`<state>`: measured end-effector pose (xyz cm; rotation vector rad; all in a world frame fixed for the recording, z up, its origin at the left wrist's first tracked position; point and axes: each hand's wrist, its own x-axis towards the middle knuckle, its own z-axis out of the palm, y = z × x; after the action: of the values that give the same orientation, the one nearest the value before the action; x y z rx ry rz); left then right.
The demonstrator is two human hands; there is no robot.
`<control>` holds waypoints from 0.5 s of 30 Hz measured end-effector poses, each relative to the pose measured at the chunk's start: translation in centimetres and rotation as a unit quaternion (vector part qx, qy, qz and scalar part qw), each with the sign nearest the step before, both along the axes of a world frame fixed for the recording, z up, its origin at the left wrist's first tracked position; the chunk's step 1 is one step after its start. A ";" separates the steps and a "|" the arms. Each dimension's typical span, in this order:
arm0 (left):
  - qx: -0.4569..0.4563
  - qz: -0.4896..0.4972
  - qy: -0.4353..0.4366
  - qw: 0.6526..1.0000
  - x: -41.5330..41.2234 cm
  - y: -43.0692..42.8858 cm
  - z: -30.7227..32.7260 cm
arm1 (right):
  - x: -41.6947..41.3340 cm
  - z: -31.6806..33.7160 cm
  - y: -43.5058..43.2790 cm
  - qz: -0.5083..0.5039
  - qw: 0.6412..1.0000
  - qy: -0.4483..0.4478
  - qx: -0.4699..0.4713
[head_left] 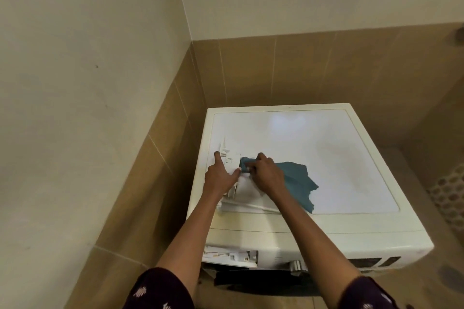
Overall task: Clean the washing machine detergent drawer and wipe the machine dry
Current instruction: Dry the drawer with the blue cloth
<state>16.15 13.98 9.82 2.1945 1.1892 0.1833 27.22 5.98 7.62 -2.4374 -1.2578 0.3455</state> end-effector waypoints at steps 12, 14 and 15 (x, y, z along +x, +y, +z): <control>0.006 0.007 0.011 1.000 0.0 0.1 -0.4 | 1.9 -0.5 -0.6 -0.106 0.993 -0.042 -0.012; 0.007 0.003 0.012 1.000 0.0 0.1 -0.3 | 1.5 -1.0 0.4 -0.046 0.999 -0.016 0.015; 0.006 0.004 0.011 1.000 0.0 0.1 -0.3 | 1.7 -1.1 0.8 -0.042 0.999 0.000 0.026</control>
<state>16.20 14.13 9.51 2.2072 1.2127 0.1716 28.92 6.74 6.53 -2.4369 -1.1461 0.2856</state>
